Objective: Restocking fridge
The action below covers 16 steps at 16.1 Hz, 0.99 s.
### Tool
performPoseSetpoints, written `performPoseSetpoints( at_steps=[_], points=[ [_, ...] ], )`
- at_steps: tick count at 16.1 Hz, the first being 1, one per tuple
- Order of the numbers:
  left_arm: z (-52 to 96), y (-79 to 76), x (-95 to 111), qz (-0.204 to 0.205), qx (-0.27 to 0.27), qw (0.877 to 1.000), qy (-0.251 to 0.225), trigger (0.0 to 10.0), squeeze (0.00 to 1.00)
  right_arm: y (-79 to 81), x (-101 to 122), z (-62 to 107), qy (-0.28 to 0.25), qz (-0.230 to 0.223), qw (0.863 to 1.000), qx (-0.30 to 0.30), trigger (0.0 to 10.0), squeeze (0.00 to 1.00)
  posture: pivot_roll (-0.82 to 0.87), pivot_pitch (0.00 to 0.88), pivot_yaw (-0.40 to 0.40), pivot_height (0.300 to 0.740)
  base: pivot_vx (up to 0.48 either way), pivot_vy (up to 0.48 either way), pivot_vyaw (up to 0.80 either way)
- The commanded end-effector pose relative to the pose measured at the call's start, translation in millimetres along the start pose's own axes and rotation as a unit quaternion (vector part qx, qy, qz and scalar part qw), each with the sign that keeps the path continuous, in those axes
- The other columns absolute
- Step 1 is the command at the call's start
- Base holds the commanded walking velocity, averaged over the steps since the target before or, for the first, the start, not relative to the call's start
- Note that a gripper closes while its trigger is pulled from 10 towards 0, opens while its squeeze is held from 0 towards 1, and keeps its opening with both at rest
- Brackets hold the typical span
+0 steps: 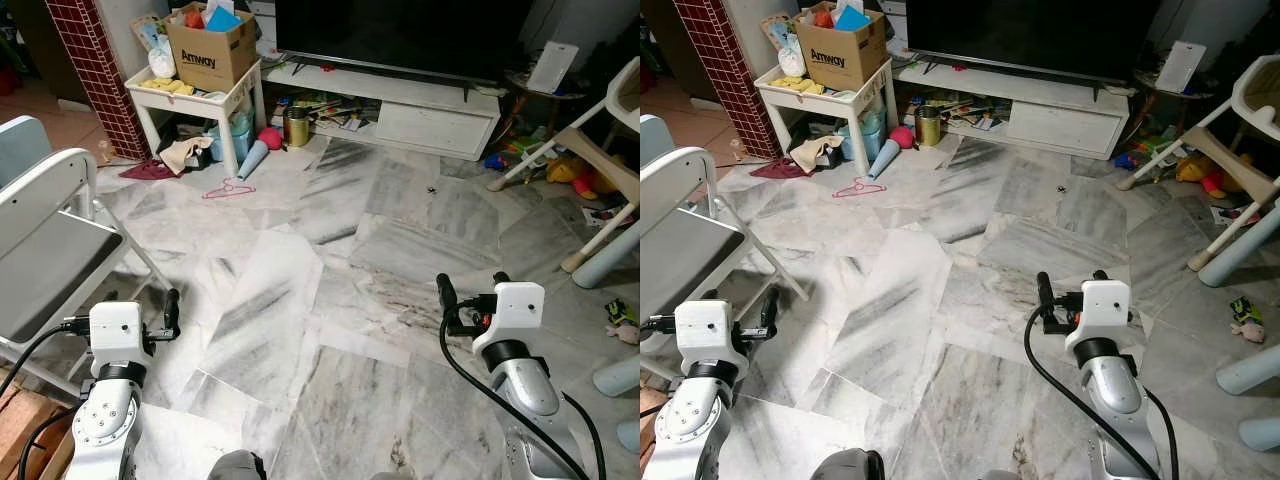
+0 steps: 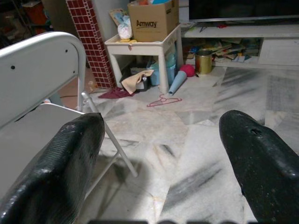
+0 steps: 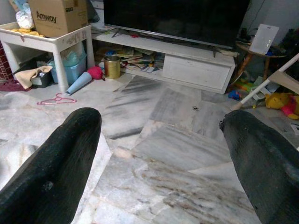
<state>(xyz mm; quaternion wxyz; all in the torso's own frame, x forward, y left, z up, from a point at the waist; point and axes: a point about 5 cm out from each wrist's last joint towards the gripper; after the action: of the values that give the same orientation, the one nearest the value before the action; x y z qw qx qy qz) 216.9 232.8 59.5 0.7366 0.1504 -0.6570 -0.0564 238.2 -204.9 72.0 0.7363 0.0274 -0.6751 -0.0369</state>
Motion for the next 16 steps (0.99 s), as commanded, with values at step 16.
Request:
performPoseSetpoints(
  at_steps=[16],
  points=[
    [-46.6,-15.4,34.4,0.001,-0.089,0.996,-0.025,10.0,0.00,21.1,6.0,-14.5,0.004,0.016,0.999,-0.036,10.0,0.00,-0.07,0.000,0.019,0.740,0.000,0.000,0.00]
  ],
)
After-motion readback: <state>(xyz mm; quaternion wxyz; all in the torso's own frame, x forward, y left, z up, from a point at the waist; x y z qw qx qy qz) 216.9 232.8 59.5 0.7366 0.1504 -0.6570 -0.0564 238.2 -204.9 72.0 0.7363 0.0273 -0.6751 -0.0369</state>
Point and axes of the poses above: a point about 5 cm out from each wrist's last joint towards the gripper, its own z axis pointing back from the gripper into the wrist, its own x axis along the axis of the wrist's last joint, y = z × x, and after that the axes turned 8 degrees about -z, right-handed
